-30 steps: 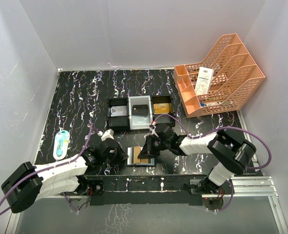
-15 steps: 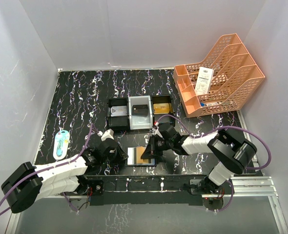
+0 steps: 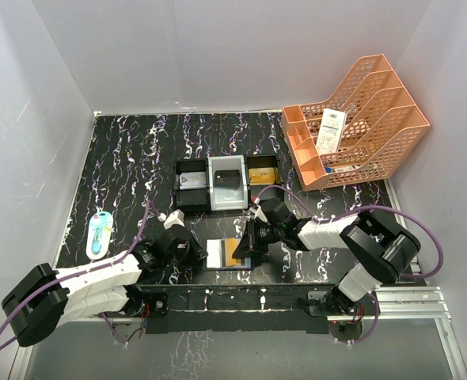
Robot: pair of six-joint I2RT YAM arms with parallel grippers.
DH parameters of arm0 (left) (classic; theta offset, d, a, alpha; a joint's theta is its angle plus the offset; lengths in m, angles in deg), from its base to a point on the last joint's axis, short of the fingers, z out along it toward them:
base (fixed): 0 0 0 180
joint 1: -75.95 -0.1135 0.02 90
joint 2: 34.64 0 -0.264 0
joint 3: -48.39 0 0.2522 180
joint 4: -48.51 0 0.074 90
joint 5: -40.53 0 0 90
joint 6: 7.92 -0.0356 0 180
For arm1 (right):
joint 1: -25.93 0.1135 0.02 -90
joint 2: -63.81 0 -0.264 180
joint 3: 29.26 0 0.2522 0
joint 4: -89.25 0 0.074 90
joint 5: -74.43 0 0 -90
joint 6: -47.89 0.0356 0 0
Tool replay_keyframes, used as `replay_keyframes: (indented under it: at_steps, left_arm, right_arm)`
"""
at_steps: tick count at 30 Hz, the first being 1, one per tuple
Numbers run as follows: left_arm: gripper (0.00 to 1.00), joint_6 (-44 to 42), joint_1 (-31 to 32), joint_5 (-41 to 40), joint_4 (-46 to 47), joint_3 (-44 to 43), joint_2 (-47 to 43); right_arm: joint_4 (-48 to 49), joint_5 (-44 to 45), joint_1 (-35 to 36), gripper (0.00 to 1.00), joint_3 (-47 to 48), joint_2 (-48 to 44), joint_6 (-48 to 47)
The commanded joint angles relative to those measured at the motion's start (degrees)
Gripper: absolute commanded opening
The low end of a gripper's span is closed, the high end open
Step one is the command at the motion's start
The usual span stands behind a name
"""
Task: Take the credit cards out of the card holder
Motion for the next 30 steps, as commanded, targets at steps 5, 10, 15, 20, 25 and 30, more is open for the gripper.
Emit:
replay_keyframes:
  at_steps: [5,10,15,20,25,30]
  left_arm:
    - [0.26,-3.4,1.1,-0.4,-13.9,-4.3,-2.1]
    - [0.37,-5.7,2.8,2.4,-9.5,-7.9,-2.9]
    - [0.36,-6.9,4.4,4.5,-4.7,-8.8,0.8]
    - [0.29,-7.1,5.3,4.7,-2.4,-8.9,4.6]
    - [0.18,-4.9,5.3,1.8,-3.3,-7.8,5.9]
    - [0.13,-2.0,5.4,-1.2,-5.5,-6.2,5.7]
  right_arm:
    - [1.9,0.0,-0.1,0.0,0.6,-0.1,0.8]
    - [3.9,1.3,1.2,0.0,2.8,2.0,3.2]
    - [3.6,3.0,3.2,0.01,5.6,5.9,3.7]
    - [4.3,3.3,4.4,0.01,6.2,8.0,4.3]
    - [2.8,4.9,4.5,0.01,5.8,7.2,3.4]
    - [2.2,4.7,4.4,0.01,5.5,6.6,2.9]
